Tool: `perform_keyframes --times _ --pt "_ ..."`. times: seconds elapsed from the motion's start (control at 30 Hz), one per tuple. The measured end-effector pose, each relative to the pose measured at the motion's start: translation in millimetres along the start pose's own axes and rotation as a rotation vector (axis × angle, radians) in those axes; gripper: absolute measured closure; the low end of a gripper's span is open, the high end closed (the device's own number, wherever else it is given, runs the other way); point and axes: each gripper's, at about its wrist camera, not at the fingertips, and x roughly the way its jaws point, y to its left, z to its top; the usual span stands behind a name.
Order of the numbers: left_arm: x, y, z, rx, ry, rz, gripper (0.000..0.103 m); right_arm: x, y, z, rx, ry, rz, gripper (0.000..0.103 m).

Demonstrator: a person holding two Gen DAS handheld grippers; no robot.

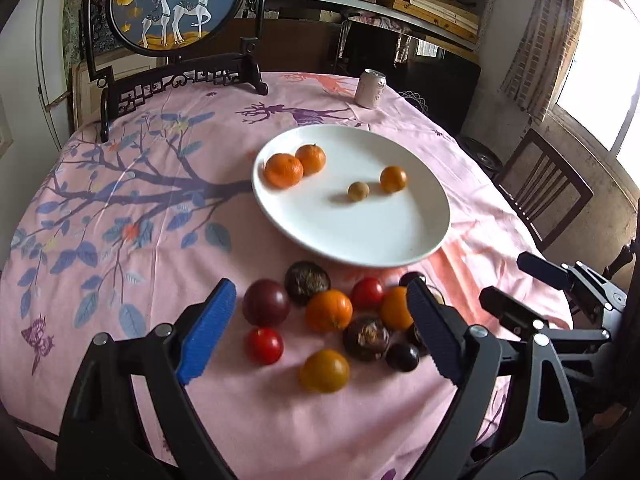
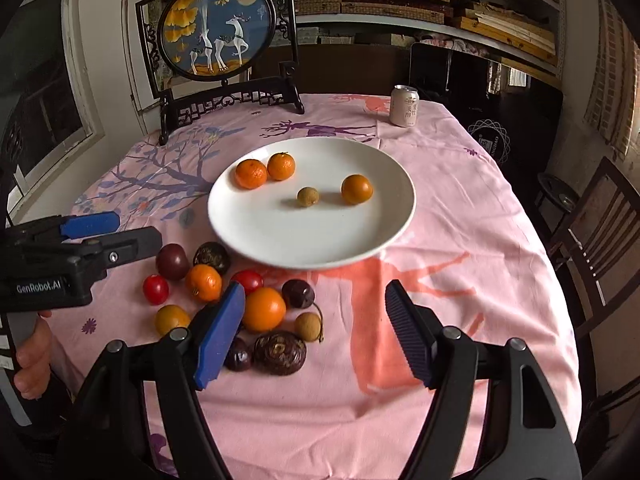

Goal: Organize fruits
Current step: 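Grasp a dark patterned brown fruit with the right gripper while the left grasps a yellow tomato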

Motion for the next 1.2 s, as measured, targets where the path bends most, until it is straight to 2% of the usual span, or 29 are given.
perform_keyframes --times 0.17,0.37,0.67,0.77,0.8,0.93,0.97,1.2 --pt "-2.3 4.3 -32.7 0.003 0.032 0.047 0.014 -1.4 8.2 -19.8 -0.013 0.035 -0.02 0.03" --pt "11.1 9.9 -55.3 -0.006 0.098 0.059 0.014 31.3 8.9 -44.8 -0.006 0.143 -0.036 0.03" --pt "25.7 11.4 -62.5 -0.015 0.147 0.047 0.014 58.2 9.2 -58.0 -0.016 0.215 -0.005 0.03" --pt "26.9 11.5 -62.6 -0.015 0.151 0.048 0.014 61.5 12.5 -58.0 -0.037 0.197 -0.016 0.03" --pt "27.5 11.5 -62.6 -0.016 0.152 0.047 0.014 63.3 13.6 -56.4 -0.038 0.189 -0.009 0.032" --pt "28.7 11.3 -62.6 -0.016 0.158 0.044 0.014 69.6 20.1 -49.9 -0.065 0.145 0.012 0.057" --pt "28.9 11.3 -62.6 -0.018 0.16 0.042 0.014 71.1 21.7 -47.7 -0.068 0.141 0.018 0.06" --pt "22.3 9.8 -65.0 -0.012 0.155 0.03 0.014 59.2 15.9 -47.0 -0.04 0.138 0.02 0.063"
